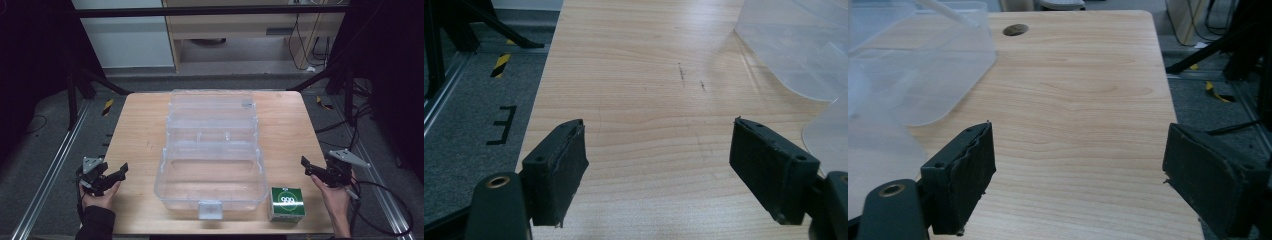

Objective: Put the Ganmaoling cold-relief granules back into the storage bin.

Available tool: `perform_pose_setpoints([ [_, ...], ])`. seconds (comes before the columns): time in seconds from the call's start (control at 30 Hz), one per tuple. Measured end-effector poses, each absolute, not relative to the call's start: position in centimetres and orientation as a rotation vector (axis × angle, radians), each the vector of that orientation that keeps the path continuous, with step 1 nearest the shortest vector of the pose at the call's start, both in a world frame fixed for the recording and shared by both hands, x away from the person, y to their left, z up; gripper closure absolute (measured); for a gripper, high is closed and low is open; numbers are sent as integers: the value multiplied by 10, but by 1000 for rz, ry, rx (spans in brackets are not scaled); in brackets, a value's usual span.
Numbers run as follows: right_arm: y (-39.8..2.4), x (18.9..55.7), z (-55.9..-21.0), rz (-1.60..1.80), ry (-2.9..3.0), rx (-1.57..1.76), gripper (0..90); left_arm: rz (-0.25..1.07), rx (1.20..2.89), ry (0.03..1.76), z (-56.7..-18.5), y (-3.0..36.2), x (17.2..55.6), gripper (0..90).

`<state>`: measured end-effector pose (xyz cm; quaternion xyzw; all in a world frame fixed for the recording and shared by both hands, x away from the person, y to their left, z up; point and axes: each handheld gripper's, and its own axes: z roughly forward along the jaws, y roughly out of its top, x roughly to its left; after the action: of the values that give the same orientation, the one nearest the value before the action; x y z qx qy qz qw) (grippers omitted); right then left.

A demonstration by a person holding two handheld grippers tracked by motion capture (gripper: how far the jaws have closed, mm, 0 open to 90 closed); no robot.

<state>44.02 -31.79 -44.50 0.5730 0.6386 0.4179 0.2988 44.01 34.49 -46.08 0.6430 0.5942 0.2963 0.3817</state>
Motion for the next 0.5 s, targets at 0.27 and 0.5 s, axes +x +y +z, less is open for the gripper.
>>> perform_pose_setpoints([
  [0.27, -313, 439, -433, 1156, 1866, 1406, 134, 792, 1631, 1529, -463, 346, 439, 234],
  [0.5, -308, 435, -417, 1183, 1959, 1308, 130, 796, 1641, 1541, -465, 348, 440, 234],
])
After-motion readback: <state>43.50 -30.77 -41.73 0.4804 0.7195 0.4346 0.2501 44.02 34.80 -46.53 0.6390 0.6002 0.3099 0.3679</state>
